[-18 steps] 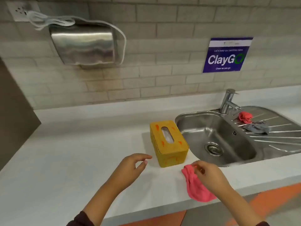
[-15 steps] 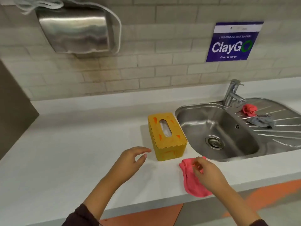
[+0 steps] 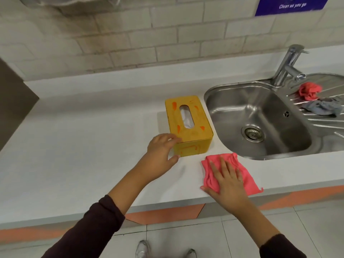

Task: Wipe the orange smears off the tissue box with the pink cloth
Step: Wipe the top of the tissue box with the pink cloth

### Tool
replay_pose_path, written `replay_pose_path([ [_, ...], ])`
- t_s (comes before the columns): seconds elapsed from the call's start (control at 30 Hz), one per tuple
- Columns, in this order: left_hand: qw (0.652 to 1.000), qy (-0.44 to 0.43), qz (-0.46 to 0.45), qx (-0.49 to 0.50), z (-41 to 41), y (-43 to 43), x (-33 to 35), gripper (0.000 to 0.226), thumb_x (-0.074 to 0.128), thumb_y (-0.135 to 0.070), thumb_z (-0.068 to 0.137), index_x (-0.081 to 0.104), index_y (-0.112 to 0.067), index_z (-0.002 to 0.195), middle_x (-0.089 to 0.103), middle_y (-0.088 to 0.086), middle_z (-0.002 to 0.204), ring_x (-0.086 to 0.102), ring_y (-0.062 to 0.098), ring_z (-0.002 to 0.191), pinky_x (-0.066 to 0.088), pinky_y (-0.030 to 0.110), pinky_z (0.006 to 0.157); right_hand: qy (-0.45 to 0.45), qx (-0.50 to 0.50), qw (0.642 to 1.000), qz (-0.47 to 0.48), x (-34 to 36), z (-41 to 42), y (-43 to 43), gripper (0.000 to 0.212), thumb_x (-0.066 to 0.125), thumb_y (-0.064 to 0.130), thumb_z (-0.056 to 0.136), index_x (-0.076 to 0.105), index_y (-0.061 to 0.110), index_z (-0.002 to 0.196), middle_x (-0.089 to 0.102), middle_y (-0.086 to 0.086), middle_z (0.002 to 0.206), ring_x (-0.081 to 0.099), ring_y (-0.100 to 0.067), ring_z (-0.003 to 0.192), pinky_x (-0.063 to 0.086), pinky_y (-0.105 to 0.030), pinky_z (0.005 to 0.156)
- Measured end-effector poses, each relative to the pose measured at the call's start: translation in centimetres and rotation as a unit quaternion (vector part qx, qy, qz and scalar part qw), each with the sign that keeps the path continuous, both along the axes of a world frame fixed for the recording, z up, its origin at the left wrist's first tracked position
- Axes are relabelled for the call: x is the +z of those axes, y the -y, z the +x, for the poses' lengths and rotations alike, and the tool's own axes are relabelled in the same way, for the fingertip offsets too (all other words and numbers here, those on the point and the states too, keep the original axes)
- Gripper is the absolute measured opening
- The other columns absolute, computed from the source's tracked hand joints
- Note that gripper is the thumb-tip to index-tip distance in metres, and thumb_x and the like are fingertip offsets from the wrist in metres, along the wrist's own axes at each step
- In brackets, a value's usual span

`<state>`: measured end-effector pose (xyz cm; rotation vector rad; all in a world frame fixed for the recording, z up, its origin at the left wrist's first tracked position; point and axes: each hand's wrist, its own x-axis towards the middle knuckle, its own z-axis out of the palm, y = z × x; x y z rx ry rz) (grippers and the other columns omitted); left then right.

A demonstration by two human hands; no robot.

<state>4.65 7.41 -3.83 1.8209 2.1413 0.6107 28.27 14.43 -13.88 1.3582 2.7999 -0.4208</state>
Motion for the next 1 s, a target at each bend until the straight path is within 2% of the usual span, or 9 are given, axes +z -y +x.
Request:
replay_pose_path([
  [0.1,1.0,-0.017,-0.009,-0.009,0.0,-1.9,-0.1,0.051,0.057,-0.034,0.09,0.042,-0.024,0.137,0.041,0.002,0.145,0.027,0.022,0.136,0.016,0.047,0.116,0.001,-0.04,0.999,0.023,0.6,-0.9,0.1,0.081,0.003,0.075,0.08,0.013,0.033,0.148,0.024,-0.008,0.155,0.024,-0.036,0.139,0.021,-0.055,0.108],
  [0.2,0.997,-0.06,-0.037,-0.023,-0.3,-4.0,-0.2,0.058,0.057,-0.042,0.087,0.039,-0.024,0.138,0.039,0.001,0.146,0.023,0.022,0.139,0.003,0.052,0.116,0.008,-0.046,0.999,0.024,1.3,-1.5,-0.3,0.065,0.014,0.062,0.089,0.039,0.033,0.141,0.041,-0.01,0.148,0.038,-0.041,0.13,0.036,-0.056,0.096],
  [0.33,0.992,-0.109,-0.045,-0.049,-1.0,-6.1,-0.2,0.064,0.056,-0.053,0.084,0.039,-0.023,0.138,0.041,0.001,0.145,0.022,0.023,0.141,-0.004,0.054,0.115,-0.106,-0.115,0.987,0.022,1.2,-1.9,-0.6,0.039,0.042,0.032,0.093,0.056,0.022,0.127,0.057,-0.016,0.131,0.044,-0.044,0.124,0.034,-0.054,0.097],
  [0.43,0.987,-0.135,-0.047,-0.075,-1.8,-7.1,0.1,0.066,0.056,-0.058,0.08,0.044,-0.023,0.135,0.047,0.001,0.139,0.028,0.021,0.138,-0.007,0.053,0.115,-0.19,-0.231,0.954,-0.027,1.2,-2.5,-0.5,0.032,0.044,0.02,0.098,0.056,0.008,0.125,0.054,-0.022,0.131,0.041,-0.038,0.129,0.027,-0.048,0.107],
  [0.57,0.974,-0.177,-0.048,-0.135,-2.7,-8.2,0.7,0.07,0.058,-0.06,0.077,0.046,-0.021,0.133,0.049,0.002,0.134,0.034,0.021,0.134,-0.006,0.053,0.115,-0.366,-0.361,0.851,-0.107,3.8,-3.3,0.0,0.057,0.032,0.05,0.089,0.054,0.008,0.121,0.062,-0.009,0.097,0.059,-0.034,0.1,0.04,-0.033,0.072],
  [0.7,0.963,-0.185,-0.047,-0.19,-3.4,-9.1,1.1,0.063,0.059,-0.06,0.076,0.059,-0.017,0.121,0.058,0.002,0.12,0.044,0.021,0.124,-0.007,0.053,0.116,-0.481,-0.475,0.717,-0.167,5.3,-4.5,0.2,0.05,0.032,0.047,0.098,0.048,0.013,0.13,0.053,-0.01,0.107,0.056,-0.03,0.085,0.048,-0.028,0.058],
  [0.8,0.962,-0.176,-0.05,-0.202,-4.2,-9.4,1.4,0.06,0.06,-0.062,0.074,0.064,-0.017,0.114,0.063,0.001,0.113,0.05,0.02,0.116,-0.007,0.049,0.115,-0.534,-0.542,0.593,-0.263,5.9,-5.3,0.3,0.056,0.033,0.05,0.097,0.047,0.009,0.132,0.055,-0.022,0.122,0.058,-0.038,0.094,0.048,-0.045,0.082],
  [0.87,0.963,-0.169,-0.047,-0.205,-5.3,-9.1,1.5,0.06,0.061,-0.062,0.072,0.065,-0.019,0.114,0.064,0.0,0.111,0.052,0.018,0.114,-0.009,0.046,0.115,-0.585,-0.558,0.493,-0.321,7.1,-6.1,1.0,0.056,0.04,0.051,0.095,0.05,0.007,0.129,0.057,-0.019,0.121,0.059,-0.035,0.088,0.047,-0.046,0.083],
  [1.0,0.971,-0.141,-0.044,-0.19,-9.0,-7.0,1.5,0.06,0.064,-0.063,0.067,0.065,-0.025,0.113,0.064,-0.005,0.104,0.053,0.014,0.11,-0.01,0.043,0.114,-0.668,-0.477,0.39,-0.417,8.0,-7.7,2.3,0.058,0.04,0.052,0.094,0.052,0.004,0.124,0.051,-0.019,0.135,0.058,-0.041,0.102,0.046,-0.051,0.086],
])
